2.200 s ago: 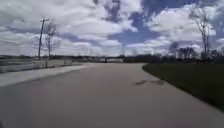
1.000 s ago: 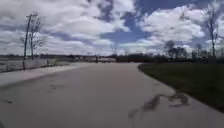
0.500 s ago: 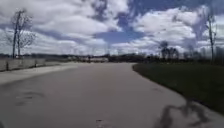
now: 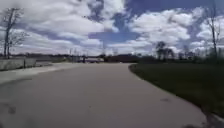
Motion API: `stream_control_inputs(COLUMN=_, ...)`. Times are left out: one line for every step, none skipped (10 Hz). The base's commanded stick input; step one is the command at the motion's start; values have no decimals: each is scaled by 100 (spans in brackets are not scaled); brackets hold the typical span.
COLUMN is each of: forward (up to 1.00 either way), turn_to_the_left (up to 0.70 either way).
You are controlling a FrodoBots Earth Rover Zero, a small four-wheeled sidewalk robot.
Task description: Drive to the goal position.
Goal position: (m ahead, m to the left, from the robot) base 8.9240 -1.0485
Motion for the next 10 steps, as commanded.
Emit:
stream_control_inputs(forward=100, turn_to_the_left=0)
stream_control_inputs(forward=100, turn_to_the_left=0)
stream_control_inputs(forward=100, turn_to_the_left=0)
stream_control_inputs(forward=100, turn_to_the_left=0)
stream_control_inputs(forward=100, turn_to_the_left=0)
stream_control_inputs(forward=100, turn_to_the_left=0)
stream_control_inputs(forward=100, turn_to_the_left=-14)
stream_control_inputs(forward=100, turn_to_the_left=-20)
stream_control_inputs(forward=100, turn_to_the_left=-8)
stream_control_inputs(forward=100, turn_to_the_left=0)
